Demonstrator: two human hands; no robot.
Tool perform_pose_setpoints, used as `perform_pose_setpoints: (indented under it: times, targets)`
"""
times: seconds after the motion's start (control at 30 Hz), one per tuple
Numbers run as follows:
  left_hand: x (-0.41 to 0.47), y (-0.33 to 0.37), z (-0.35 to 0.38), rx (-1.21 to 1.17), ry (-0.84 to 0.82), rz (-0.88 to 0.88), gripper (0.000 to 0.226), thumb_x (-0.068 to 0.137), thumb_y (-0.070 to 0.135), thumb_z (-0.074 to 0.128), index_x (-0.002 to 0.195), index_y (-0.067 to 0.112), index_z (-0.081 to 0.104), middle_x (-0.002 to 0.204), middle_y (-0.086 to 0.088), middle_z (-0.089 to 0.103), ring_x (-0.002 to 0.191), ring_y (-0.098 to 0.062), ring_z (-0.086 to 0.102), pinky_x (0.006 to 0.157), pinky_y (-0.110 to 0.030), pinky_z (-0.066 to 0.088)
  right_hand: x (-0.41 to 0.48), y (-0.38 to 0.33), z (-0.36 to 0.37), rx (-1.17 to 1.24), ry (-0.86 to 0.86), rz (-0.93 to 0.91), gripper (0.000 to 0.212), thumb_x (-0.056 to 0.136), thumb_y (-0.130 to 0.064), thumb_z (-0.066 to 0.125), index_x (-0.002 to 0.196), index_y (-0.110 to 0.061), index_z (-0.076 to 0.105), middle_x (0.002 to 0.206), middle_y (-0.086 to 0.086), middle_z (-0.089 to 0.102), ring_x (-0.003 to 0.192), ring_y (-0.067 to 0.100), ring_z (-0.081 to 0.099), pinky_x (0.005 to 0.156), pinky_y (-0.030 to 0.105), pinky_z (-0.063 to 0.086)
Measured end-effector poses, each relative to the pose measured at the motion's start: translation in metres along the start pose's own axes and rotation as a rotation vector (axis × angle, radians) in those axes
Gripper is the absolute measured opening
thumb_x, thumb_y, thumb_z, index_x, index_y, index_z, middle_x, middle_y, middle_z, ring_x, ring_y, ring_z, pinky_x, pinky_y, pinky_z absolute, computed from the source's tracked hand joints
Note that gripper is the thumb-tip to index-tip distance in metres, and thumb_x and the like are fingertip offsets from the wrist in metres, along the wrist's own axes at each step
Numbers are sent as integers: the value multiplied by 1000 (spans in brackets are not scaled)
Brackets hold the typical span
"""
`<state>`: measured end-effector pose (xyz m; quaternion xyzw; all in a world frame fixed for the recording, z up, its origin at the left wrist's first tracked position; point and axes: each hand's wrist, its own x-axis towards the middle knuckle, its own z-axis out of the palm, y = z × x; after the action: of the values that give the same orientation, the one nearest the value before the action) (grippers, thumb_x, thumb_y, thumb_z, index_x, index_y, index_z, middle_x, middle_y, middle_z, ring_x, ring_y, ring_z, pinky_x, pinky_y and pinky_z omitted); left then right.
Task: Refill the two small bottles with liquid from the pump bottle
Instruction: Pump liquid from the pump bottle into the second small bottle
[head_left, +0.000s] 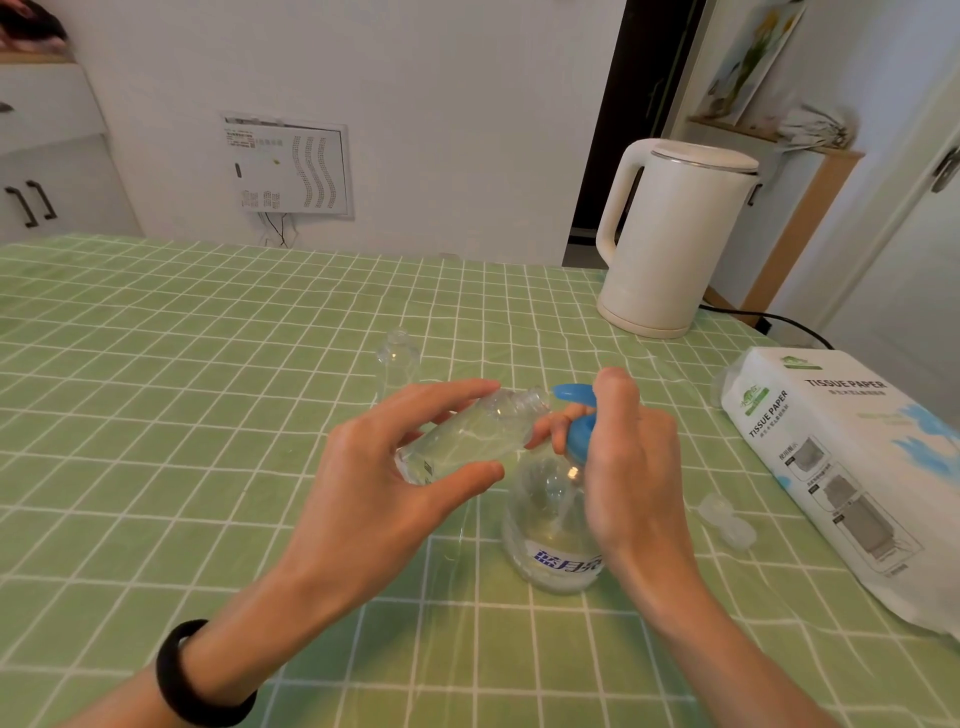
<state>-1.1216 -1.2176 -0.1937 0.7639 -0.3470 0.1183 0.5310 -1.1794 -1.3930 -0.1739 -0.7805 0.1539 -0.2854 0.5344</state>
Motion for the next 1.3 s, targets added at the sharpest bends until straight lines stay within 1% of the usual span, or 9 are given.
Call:
perform_pose_setpoints:
  times: [0.2, 0.37, 0.5, 0.6, 0.73, 0.87, 1.03, 1.17, 1.3]
  targets:
    - [0, 2, 0, -7, -6, -8, 55, 78, 38, 87, 130, 44, 68, 122, 30, 71, 115, -6, 69, 95, -33, 58, 0, 0, 0, -6, 1, -10, 56, 91, -47, 32, 50, -15, 54, 69, -6, 77, 61, 5, 65, 60, 33, 41]
    - [0, 3, 0, -17, -5, -14, 54, 79, 35, 87, 130, 40, 69, 122, 29, 72, 114, -5, 69, 94, -26, 55, 0, 0, 1, -14, 18, 9, 66, 94, -61, 28, 49, -24, 58, 71, -8, 78, 65, 12, 67, 61, 36, 45]
    - [0, 5, 0, -32, -4, -25, 53, 77, 39, 83, 129, 40, 70, 120, 28, 73, 114, -5, 70, 94, -28, 57, -1, 0, 0, -9, 11, -5, 68, 90, -65, 27, 53, -16, 57, 70, -6, 78, 65, 10, 69, 61, 35, 45]
    - [0, 5, 1, -31, -7, -40, 54, 78, 30, 89, 128, 41, 70, 120, 28, 73, 114, -7, 70, 94, -31, 58, -1, 0, 0, -10, 0, -28, 66, 92, -56, 28, 58, -5, 53, 67, -1, 76, 66, 4, 70, 60, 34, 43]
    - [0, 6, 1, -37, -6, -41, 53, 79, 34, 88, 128, 42, 70, 120, 30, 73, 114, -5, 70, 94, -26, 56, -1, -1, -1, 7, -17, -16, 54, 90, -45, 32, 51, -15, 53, 68, -5, 77, 49, 1, 54, 53, 26, 39]
    - [0, 7, 1, -42, -7, -47, 53, 77, 31, 87, 126, 43, 69, 120, 31, 72, 113, -4, 70, 94, -28, 58, 0, 1, 0, 6, -9, -5, 63, 88, -59, 28, 58, -12, 57, 68, -8, 77, 65, 4, 69, 62, 34, 43]
    - [0, 9, 2, -50, -12, -56, 54, 78, 34, 89, 125, 48, 68, 119, 34, 71, 113, -3, 69, 96, -30, 57, 0, 1, 0, -15, 12, 1, 66, 88, -65, 24, 53, -21, 59, 73, -9, 79, 67, 14, 68, 62, 36, 46]
    - [0, 9, 2, -60, -14, -59, 53, 77, 36, 86, 125, 48, 68, 119, 33, 72, 114, -2, 70, 95, -29, 57, 0, 0, -1, -12, -7, -15, 60, 89, -51, 29, 54, -8, 53, 69, -4, 77, 64, 6, 68, 60, 35, 45]
    - [-1, 10, 2, -65, -12, -65, 53, 78, 31, 89, 124, 48, 68, 119, 33, 72, 114, -2, 70, 95, -31, 57, 0, 1, -1, -14, -19, -17, 55, 90, -46, 30, 53, -14, 54, 70, -6, 78, 62, 5, 65, 61, 33, 42]
